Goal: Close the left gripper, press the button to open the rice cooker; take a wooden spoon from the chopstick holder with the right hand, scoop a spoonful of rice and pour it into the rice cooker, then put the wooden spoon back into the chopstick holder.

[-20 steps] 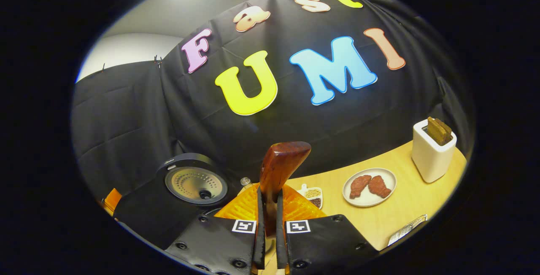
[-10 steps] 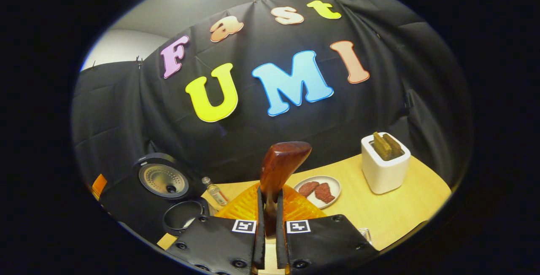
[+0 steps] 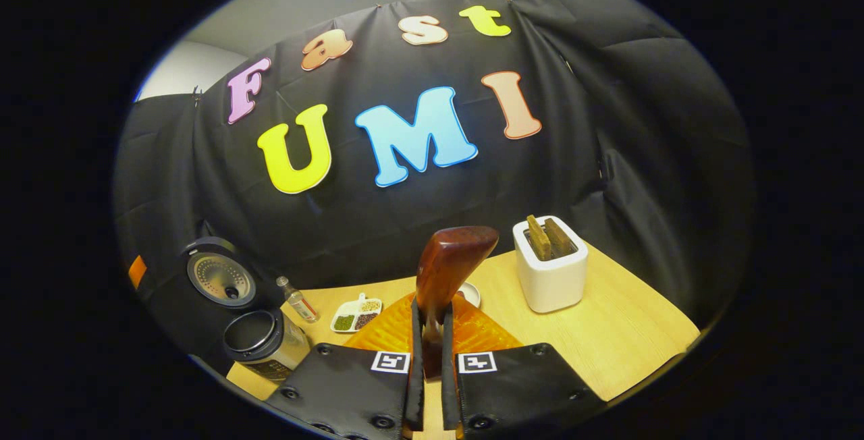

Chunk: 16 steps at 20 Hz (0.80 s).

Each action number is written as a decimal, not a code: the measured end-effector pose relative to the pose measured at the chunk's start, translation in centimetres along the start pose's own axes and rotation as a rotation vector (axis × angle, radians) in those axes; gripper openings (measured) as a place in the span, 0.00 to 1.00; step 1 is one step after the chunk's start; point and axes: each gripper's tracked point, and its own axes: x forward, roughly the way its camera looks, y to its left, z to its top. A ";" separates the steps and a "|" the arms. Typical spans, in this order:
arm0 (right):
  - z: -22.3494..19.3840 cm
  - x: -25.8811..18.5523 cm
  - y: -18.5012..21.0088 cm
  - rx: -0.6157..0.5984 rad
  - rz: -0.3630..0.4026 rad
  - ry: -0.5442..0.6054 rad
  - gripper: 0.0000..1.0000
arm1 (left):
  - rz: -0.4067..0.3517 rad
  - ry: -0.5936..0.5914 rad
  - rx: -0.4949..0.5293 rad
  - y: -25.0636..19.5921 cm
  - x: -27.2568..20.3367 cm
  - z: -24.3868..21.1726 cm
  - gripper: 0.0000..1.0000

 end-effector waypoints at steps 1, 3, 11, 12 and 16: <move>-0.5 0.0 -0.6 -0.002 -0.010 0.011 0.12 | -0.005 -0.001 0.000 -0.2 0.0 0.1 0.77; -1.9 -0.1 -1.8 -0.011 -0.034 0.034 0.12 | -0.012 -0.001 -0.005 -0.7 0.0 0.3 0.77; -8.2 0.6 -4.5 -0.029 -0.081 0.149 0.12 | 0.003 0.013 -0.003 -0.1 -0.6 -0.1 0.79; -8.9 0.7 -4.6 -0.028 -0.085 0.160 0.12 | 0.008 0.013 -0.001 0.2 -0.6 -0.1 0.77; -10.9 1.1 -5.2 -0.032 -0.095 0.195 0.12 | 0.026 0.013 0.006 1.1 -1.1 0.0 0.77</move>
